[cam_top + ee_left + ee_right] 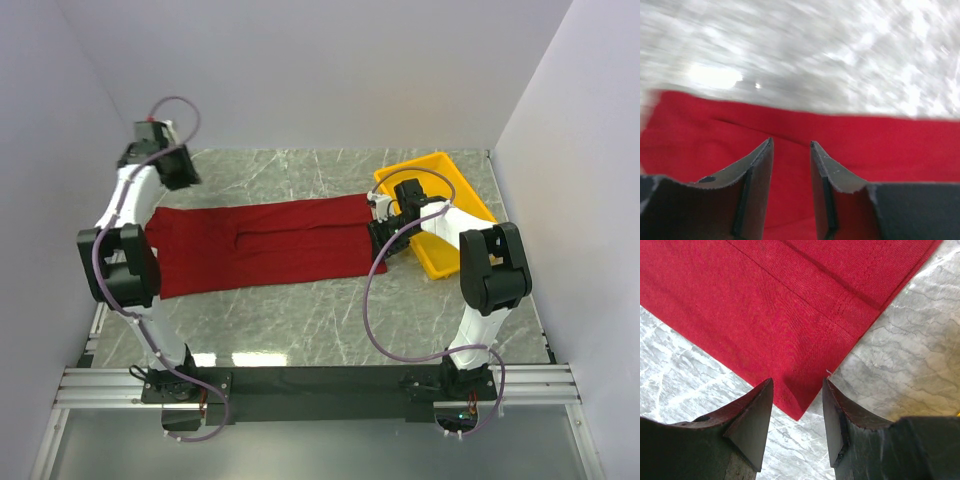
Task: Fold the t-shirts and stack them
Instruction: Fold the tshirt
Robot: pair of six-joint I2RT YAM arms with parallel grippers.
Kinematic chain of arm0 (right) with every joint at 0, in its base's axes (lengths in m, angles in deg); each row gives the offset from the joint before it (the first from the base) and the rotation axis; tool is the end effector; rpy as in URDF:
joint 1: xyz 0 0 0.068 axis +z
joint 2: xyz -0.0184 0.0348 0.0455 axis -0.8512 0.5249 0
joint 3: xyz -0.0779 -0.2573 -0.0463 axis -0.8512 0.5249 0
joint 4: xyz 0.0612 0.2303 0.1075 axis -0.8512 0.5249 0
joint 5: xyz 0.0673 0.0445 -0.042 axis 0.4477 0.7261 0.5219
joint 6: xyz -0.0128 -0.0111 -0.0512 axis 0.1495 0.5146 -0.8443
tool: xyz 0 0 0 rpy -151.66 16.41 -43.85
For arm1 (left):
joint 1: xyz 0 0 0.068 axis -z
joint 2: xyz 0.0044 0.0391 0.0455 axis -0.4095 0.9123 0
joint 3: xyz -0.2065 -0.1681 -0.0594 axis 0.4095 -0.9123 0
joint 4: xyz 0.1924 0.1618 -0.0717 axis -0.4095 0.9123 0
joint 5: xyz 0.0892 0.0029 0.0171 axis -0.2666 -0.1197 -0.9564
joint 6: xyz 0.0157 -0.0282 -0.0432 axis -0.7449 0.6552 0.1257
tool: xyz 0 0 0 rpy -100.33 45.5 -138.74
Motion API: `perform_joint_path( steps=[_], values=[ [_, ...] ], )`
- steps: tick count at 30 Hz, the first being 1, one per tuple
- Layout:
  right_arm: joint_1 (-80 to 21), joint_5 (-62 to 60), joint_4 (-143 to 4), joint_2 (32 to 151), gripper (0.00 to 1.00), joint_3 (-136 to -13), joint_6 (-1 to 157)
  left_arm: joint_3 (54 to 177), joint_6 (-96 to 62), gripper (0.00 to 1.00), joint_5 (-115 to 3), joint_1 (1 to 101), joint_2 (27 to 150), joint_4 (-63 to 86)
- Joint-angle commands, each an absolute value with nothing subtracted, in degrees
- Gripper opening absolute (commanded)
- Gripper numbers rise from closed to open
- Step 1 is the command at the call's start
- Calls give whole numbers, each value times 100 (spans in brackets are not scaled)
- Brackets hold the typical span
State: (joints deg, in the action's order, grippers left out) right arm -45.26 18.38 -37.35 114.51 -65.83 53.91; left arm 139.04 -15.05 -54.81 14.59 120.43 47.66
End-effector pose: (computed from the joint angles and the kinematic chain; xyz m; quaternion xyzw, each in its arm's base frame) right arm 0.3407 0.0955 0.1694 -0.2908 0.9139 0.2198 0.1785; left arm 0.4218 0.0651 0.2961 -0.1543 0.9116 -0.0914 0.3700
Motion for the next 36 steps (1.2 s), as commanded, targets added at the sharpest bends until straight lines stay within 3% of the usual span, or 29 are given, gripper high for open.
perform_joint_path(
  steps=[1, 10, 20, 27, 30, 36],
  values=[
    [-4533, 1824, -3723, 11452, 51, -6815, 5427, 13192, -701, 40, -5327, 2081, 11919, 4696],
    [-4498, 1833, -3741, 11469, 51, -6789, 5436, 12828, 337, 40, -6435, 2908, 12146, 4888],
    [-4498, 1815, -3785, 11399, 51, -6692, 5453, 13847, 706, 39, -7744, 3340, 13192, 5994],
    [-4507, 1815, -3811, 11417, 51, -6675, 5471, 14006, 795, 39, -7859, 3402, 13316, 6075],
    [-4498, 1807, -3794, 11426, 51, -6701, 5445, 14146, 777, 32, -7815, 3419, 13430, 6163],
    [-4498, 1798, -3794, 11426, 51, -6727, 5453, 14164, 742, 5, -7710, 3437, 13430, 6181]
  ],
)
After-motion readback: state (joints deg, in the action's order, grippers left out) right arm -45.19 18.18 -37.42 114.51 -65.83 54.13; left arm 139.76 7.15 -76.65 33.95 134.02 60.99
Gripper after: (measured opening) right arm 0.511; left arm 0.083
